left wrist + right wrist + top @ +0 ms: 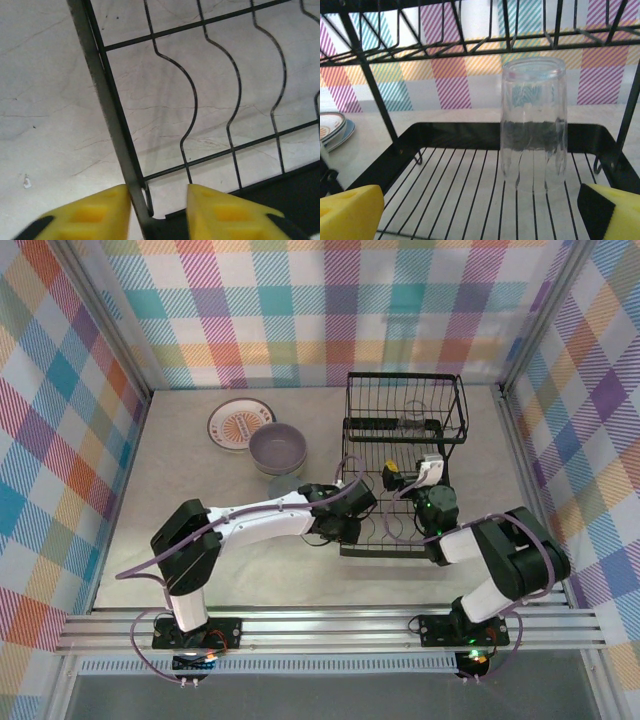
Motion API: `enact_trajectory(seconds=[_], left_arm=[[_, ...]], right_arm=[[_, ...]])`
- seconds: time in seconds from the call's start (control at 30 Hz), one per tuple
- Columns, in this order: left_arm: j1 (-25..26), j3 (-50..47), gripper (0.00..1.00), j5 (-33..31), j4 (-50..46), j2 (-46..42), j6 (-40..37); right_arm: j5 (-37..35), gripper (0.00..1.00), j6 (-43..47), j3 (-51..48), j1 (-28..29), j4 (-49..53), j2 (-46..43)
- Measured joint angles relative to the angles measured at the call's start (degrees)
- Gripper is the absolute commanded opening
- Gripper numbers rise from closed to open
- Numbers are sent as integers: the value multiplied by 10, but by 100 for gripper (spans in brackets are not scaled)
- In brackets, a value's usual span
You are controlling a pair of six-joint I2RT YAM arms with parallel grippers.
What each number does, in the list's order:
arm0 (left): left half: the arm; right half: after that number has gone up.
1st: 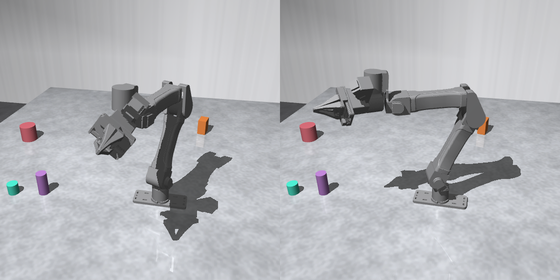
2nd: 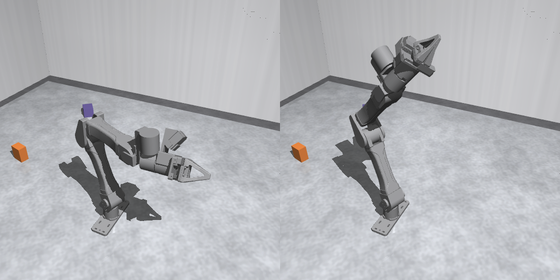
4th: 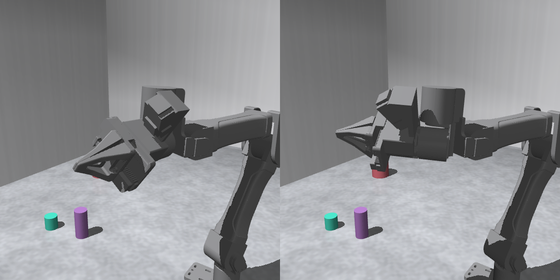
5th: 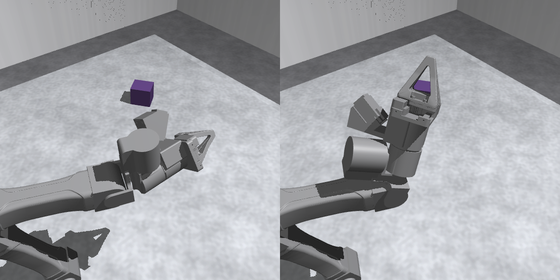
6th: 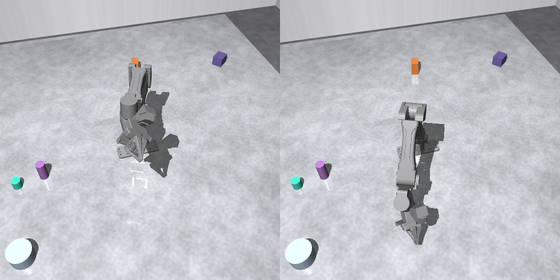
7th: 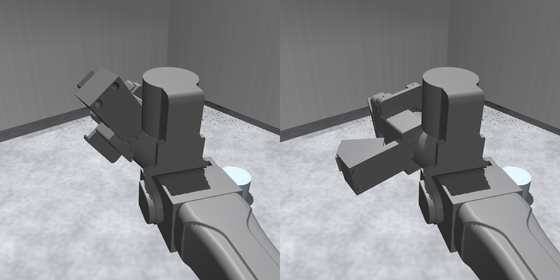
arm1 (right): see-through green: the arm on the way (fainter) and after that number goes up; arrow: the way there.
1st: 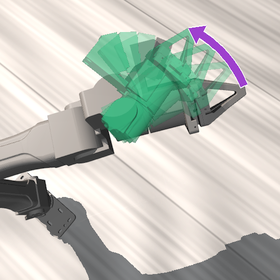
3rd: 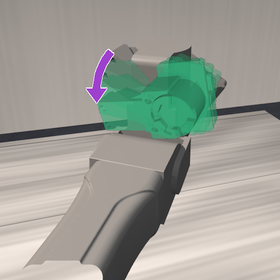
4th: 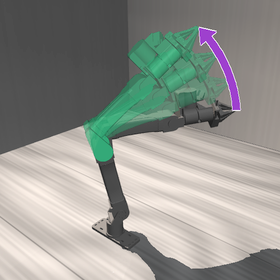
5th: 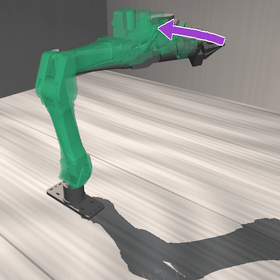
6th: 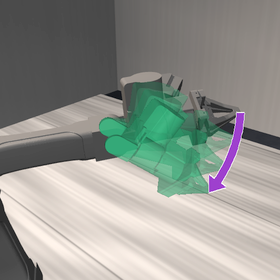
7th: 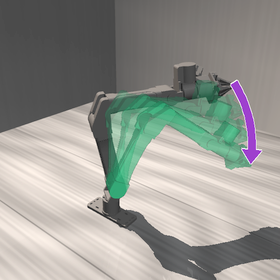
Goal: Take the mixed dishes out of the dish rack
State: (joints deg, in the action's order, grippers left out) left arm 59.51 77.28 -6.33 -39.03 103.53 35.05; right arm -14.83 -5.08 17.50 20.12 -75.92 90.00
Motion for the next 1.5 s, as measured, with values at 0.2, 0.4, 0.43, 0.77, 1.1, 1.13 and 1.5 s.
enact_trajectory(seconds=[0.2,0.4,0.43,0.77,1.1,1.13,1.5], left_arm=[[-1,11,3,1,-13,10,8],[-4,17,0,4,-19,13,17],[-4,19,0,4,-21,13,16],[-10,40,0,9,-48,20,13],[-12,45,0,9,-57,20,5],[-12,47,0,10,-57,20,4],[-16,50,0,13,-59,16,-2]], right_arm=[[22,99,2,43,-20,-12,55],[36,99,-1,75,-37,-12,94],[36,99,-2,83,-38,-11,103],[17,100,-16,147,-44,-16,179],[-19,99,-19,187,-44,-18,210],[-21,99,-19,191,-44,-19,216],[-37,100,-13,241,-44,-14,266]])
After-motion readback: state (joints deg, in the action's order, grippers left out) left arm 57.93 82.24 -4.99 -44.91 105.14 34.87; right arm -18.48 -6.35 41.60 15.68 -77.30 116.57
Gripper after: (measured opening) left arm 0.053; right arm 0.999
